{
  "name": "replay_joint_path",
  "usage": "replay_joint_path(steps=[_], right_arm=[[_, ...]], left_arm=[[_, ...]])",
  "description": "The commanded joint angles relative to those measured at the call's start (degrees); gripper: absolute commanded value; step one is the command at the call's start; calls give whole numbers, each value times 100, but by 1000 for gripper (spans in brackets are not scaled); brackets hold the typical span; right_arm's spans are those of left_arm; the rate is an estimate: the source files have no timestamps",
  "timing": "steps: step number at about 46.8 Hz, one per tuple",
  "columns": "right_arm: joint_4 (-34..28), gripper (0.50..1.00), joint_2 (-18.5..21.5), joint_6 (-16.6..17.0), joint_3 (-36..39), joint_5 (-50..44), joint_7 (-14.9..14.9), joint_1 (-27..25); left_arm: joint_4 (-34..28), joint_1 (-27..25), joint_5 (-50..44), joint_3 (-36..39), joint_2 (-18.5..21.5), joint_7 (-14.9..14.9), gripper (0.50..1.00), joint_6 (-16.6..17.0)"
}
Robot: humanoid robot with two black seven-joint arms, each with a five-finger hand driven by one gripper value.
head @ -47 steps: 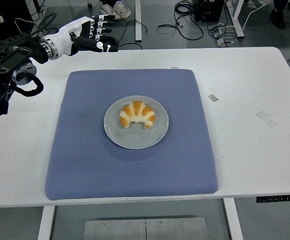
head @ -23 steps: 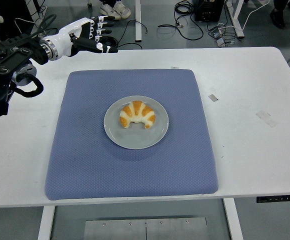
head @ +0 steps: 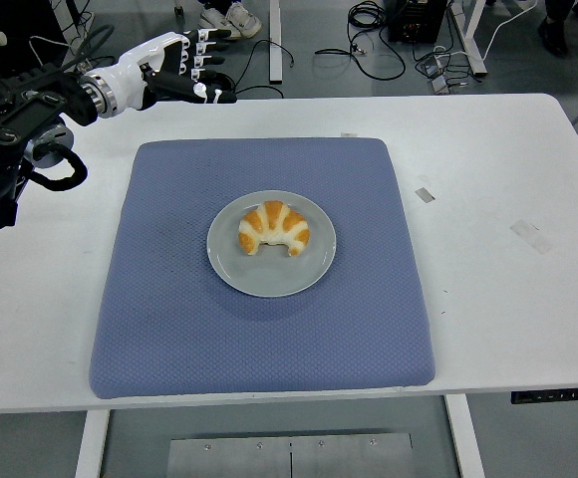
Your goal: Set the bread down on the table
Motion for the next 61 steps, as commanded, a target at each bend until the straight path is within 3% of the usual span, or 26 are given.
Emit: replay_joint_path(steps=[1, 9, 33, 47, 56, 61], right_arm=[[0, 1000, 0, 0, 0, 0, 0, 0], [0, 1000, 0, 0, 0, 0, 0, 0], [0, 1000, 0, 0, 9, 0, 0, 0], [0, 1000, 0, 0, 0, 0, 0, 0], [0, 1000, 0, 0, 0, 0, 0, 0], [0, 1000, 0, 0, 0, 0, 0, 0]], left_arm=[[0, 17, -13, -15, -21, 6, 978, 17], [0, 26, 4, 20, -30, -3, 977, 254], [-26, -62, 92, 81, -153, -20, 975, 219], [-140, -211, 601, 125, -435, -20, 974, 167], [-1062, -326, 1401, 292, -356, -55, 972, 132], [-1677, -378, 1841, 318, -75, -143, 972, 132]])
